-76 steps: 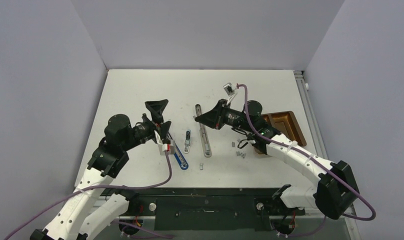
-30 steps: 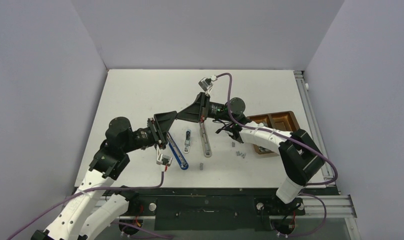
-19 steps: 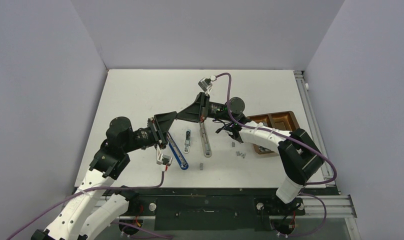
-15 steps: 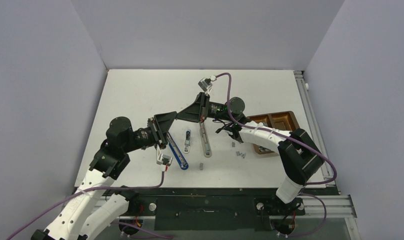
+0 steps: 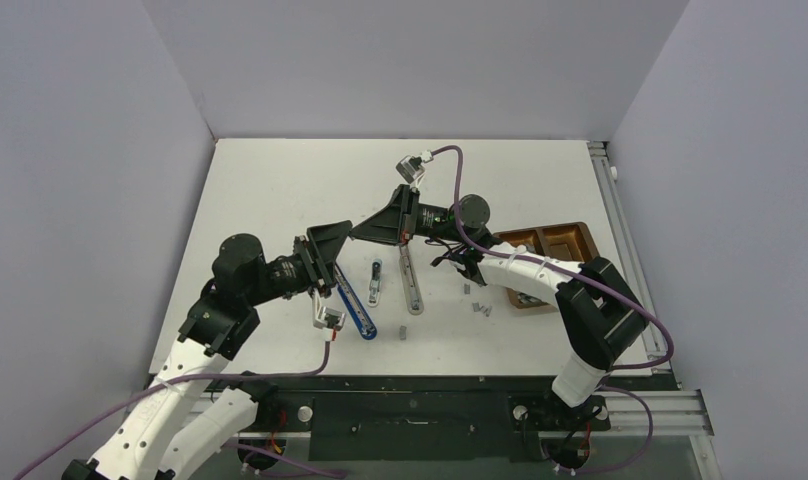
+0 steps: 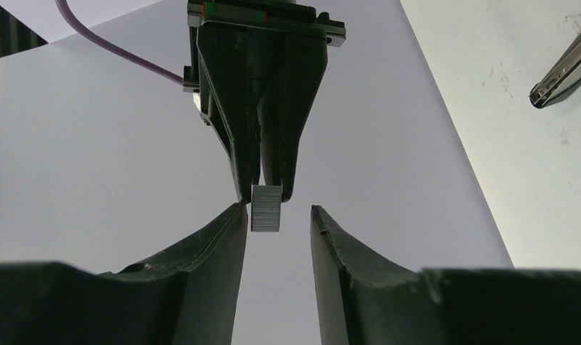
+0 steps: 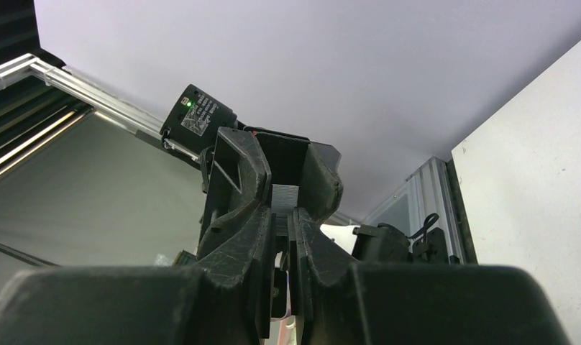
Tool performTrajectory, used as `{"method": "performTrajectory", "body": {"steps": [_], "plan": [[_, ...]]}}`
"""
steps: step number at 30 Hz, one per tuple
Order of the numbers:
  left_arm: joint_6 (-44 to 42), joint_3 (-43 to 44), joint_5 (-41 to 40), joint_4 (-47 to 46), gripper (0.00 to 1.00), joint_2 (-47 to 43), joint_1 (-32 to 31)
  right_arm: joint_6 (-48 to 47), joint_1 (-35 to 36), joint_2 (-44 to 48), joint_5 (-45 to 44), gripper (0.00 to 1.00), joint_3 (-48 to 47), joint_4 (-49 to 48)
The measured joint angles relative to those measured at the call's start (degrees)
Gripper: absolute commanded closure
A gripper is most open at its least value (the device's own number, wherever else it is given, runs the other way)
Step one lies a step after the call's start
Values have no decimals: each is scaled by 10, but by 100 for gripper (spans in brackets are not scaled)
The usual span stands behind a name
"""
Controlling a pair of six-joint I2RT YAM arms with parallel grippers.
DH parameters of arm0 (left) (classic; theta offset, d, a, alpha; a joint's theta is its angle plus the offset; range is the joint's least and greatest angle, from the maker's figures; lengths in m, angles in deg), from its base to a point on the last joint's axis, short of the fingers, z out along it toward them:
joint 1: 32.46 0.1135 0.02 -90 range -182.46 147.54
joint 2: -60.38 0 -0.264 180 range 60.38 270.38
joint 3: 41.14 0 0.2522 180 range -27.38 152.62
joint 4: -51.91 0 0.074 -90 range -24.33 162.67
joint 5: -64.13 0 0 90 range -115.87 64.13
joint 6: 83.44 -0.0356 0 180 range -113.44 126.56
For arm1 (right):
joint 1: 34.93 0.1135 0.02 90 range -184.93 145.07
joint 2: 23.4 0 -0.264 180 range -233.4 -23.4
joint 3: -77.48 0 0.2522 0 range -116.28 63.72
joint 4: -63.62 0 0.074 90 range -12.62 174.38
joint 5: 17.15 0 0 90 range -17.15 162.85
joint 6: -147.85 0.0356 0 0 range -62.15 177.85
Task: Load the staples into the stapler
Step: Pick up the staple from the center of the board.
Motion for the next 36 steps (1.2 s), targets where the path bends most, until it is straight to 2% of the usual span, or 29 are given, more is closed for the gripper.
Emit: {"method": "performTrajectory", "body": {"steps": [8,23,27,30,32,36], "plan": [[0,0,-6,1,69,-1,0,7,0,0,2,91,0,-4],[0,0,-2,-12,87,-1,0,9,0,0,6,91,0,-4],[-2,0,0,-11,88,1,0,9,0,-1,6,78,0,-4],[-2,0,0,-7,88,2,0,8,0,-1,7,53,0,-4],[-3,0,0,1,89,3,0,1,0,-1,9,44,0,-1],[-9,0,6,16,89,6,0,-40,-10,7,11,35,3,43]]}}
